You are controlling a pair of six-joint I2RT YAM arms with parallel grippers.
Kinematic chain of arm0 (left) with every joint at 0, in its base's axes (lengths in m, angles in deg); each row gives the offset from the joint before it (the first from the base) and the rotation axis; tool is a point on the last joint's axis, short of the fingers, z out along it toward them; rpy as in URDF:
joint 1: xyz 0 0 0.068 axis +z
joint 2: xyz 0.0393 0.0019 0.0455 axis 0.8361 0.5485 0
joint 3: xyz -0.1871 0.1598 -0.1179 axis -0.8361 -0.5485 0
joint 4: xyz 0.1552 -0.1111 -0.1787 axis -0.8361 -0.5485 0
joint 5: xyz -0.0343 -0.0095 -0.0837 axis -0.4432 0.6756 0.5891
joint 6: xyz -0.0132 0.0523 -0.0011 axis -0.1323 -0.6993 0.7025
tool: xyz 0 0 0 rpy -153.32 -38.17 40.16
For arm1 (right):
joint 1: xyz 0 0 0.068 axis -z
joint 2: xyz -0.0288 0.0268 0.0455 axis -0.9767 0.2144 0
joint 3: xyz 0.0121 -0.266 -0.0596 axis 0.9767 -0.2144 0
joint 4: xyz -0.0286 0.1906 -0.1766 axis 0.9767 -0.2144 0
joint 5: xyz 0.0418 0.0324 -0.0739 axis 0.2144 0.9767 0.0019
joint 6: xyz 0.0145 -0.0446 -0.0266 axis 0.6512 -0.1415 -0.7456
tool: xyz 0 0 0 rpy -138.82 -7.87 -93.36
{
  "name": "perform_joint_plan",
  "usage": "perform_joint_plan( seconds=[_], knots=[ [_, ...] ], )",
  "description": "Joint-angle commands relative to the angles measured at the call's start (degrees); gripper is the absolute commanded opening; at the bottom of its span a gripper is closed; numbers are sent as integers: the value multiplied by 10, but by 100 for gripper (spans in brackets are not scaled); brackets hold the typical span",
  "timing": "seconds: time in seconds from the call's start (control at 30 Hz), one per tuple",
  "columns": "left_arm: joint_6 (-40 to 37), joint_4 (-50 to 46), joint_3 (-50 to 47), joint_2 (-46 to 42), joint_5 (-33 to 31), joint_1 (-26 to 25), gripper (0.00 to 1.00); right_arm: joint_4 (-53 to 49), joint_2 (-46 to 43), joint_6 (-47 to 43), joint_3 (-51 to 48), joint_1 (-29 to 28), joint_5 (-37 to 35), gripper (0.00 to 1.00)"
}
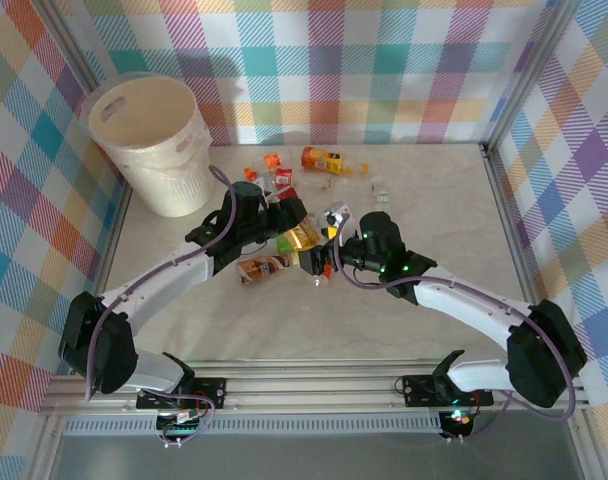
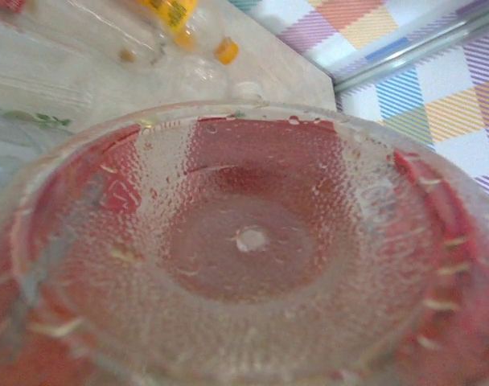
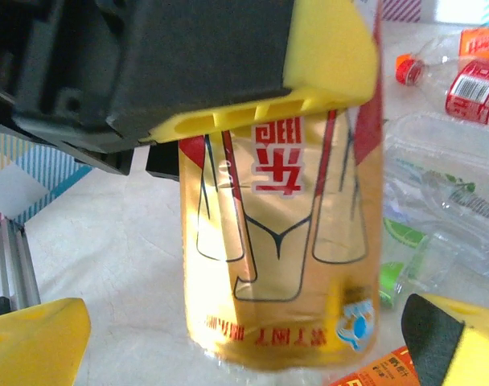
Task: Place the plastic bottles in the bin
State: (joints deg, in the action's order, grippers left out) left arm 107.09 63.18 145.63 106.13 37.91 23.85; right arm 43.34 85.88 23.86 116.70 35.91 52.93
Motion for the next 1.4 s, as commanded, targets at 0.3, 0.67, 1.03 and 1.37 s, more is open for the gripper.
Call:
perform_joint_plan(
  seconds=[0.3, 0.67, 1.03, 1.37],
  knots=[
    [-93, -111, 23, -103, -130, 26, 53, -7, -53, -17, -4, -2, -165, 100],
    [-217, -251, 83, -189, -310, 40, 54, -6, -51, -6, -4, -3, -205, 100],
    [-330, -236, 176, -186, -345, 102, 54, -30, -38, 3, 15, -3, -204, 100],
    [-414, -210, 327, -96, -341, 194, 54, -25, -36, 2, 20, -3, -186, 100]
  ],
)
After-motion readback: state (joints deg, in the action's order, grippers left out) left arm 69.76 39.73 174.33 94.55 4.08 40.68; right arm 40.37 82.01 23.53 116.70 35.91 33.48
